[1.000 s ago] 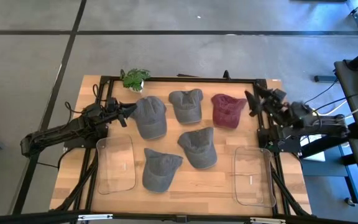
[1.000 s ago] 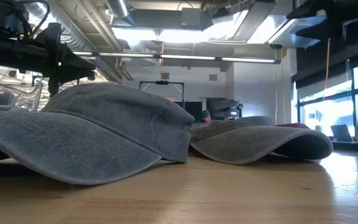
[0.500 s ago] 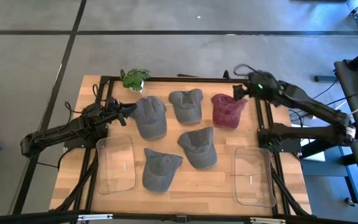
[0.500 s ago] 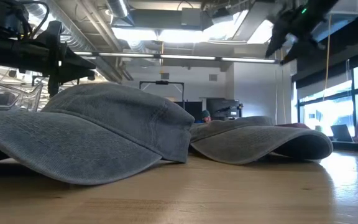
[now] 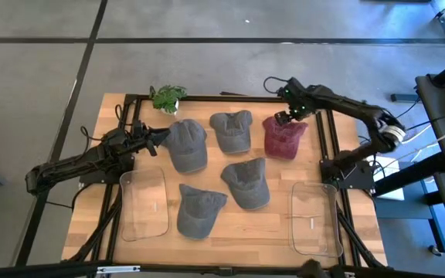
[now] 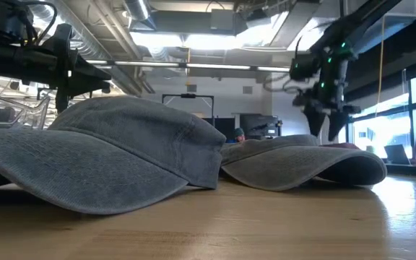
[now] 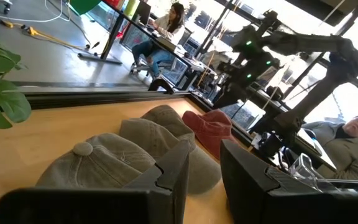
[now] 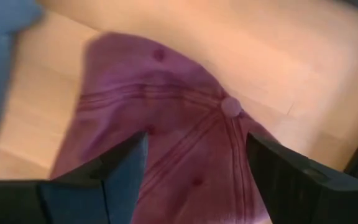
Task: Pick & Place hat
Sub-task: Put the red cap into the right transparent bin
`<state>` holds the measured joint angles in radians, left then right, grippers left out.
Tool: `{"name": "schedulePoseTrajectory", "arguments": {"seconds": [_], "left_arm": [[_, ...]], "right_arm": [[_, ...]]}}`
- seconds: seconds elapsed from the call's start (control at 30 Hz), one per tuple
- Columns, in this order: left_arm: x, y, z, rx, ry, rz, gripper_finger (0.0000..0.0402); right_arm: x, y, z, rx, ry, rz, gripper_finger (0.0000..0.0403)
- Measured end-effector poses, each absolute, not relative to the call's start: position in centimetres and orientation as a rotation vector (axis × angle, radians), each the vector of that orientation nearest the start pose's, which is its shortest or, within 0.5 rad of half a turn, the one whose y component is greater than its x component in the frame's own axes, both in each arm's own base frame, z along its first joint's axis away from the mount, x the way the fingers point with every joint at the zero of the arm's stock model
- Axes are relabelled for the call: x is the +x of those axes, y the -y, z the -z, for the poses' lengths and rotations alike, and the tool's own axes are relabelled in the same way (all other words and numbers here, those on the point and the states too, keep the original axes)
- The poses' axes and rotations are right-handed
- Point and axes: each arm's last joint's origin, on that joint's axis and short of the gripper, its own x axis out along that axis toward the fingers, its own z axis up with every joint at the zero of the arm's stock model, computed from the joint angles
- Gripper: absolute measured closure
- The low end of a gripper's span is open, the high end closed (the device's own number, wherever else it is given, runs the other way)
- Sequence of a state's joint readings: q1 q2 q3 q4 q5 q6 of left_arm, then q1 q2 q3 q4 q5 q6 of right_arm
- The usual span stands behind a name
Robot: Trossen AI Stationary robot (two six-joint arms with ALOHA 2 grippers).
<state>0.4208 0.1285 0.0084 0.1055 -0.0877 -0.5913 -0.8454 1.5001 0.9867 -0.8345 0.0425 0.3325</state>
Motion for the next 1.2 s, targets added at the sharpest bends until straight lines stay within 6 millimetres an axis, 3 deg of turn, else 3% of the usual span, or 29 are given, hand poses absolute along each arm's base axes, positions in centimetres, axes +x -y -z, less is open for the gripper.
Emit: {"name": "schedulePoseTrajectory", "arguments": {"seconds": [0.53,0.73,0.9,1.2], "left_arm": [[9.5,-4.5,-16.6,-0.58,0.136,-0.499,0.0315],[9.5,-4.5,-16.6,-0.579,0.135,-0.499,0.0315],[9.5,-4.5,-16.6,-0.579,0.135,-0.499,0.0315],[9.5,-4.5,-16.6,-0.579,0.135,-0.5,0.0315]], "right_arm": [[18.9,22.4,-13.9,0.827,-1.33,1.025,0.0131],[19.1,22.5,-12.7,0.854,-1.369,0.998,0.0137],[19.1,22.5,-12.6,0.846,-1.37,0.989,0.0186],[19.1,22.7,-12.5,0.758,-1.391,0.973,0.0316]]}}
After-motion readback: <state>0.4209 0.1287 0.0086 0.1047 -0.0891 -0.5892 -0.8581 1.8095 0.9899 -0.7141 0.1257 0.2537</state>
